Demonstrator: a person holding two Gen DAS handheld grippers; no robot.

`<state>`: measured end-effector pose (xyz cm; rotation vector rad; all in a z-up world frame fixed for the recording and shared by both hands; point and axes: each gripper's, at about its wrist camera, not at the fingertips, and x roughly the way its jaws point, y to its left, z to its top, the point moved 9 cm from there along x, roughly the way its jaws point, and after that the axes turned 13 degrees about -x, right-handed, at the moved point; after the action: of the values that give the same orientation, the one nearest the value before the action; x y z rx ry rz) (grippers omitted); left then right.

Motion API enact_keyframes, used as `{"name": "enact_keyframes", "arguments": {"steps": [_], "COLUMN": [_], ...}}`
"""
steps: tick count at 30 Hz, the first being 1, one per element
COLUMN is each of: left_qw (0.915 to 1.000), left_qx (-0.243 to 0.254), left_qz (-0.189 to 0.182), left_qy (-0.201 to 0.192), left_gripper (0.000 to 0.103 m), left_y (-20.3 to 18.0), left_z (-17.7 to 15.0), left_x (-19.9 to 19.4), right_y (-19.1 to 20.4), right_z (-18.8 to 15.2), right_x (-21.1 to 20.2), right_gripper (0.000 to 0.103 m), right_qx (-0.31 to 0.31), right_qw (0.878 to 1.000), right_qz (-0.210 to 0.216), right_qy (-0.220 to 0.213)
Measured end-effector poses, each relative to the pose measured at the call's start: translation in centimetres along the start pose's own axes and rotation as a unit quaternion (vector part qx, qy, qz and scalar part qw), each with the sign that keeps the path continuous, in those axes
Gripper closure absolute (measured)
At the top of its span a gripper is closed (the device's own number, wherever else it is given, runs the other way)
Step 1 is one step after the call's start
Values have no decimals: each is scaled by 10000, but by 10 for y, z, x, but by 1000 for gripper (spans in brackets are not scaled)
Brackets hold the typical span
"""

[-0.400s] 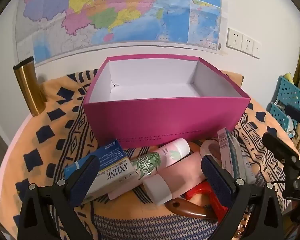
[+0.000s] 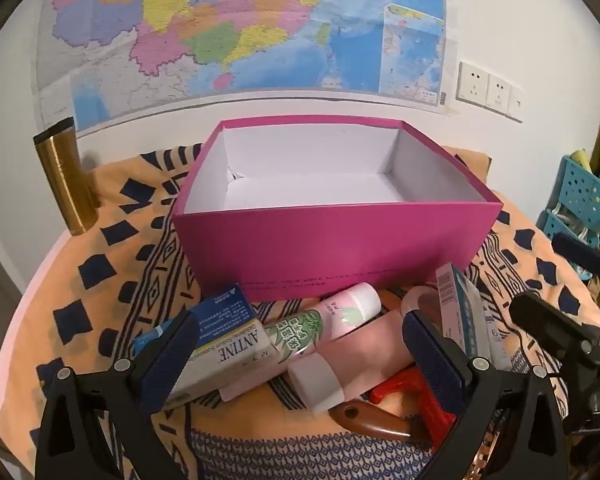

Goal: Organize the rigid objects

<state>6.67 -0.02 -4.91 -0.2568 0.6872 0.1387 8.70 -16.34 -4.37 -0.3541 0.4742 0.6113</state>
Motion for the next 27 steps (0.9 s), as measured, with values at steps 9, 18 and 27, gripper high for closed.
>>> {"name": "enact_keyframes", "arguments": {"steps": [9, 18, 27], "left_qw": [9998, 9997, 9996], "left_qx": [-27, -63, -70], "left_qz": [147, 183, 190], "left_qy": [-133, -152, -174], "left_gripper": [0, 0, 0], "left_y": [1, 4, 5], "left_z": [3, 4, 3], "left_x": [-2, -2, -3], "right_y": [5, 4, 5], "right_z": [-11, -9, -9], "right_x": [6, 6, 6], "right_gripper": [0, 0, 0], "right_qx": [332, 393, 374], "right_qw": [9994, 9991, 9992], "right_qz": [-85, -106, -135], "right_qy": [37, 76, 92]}}
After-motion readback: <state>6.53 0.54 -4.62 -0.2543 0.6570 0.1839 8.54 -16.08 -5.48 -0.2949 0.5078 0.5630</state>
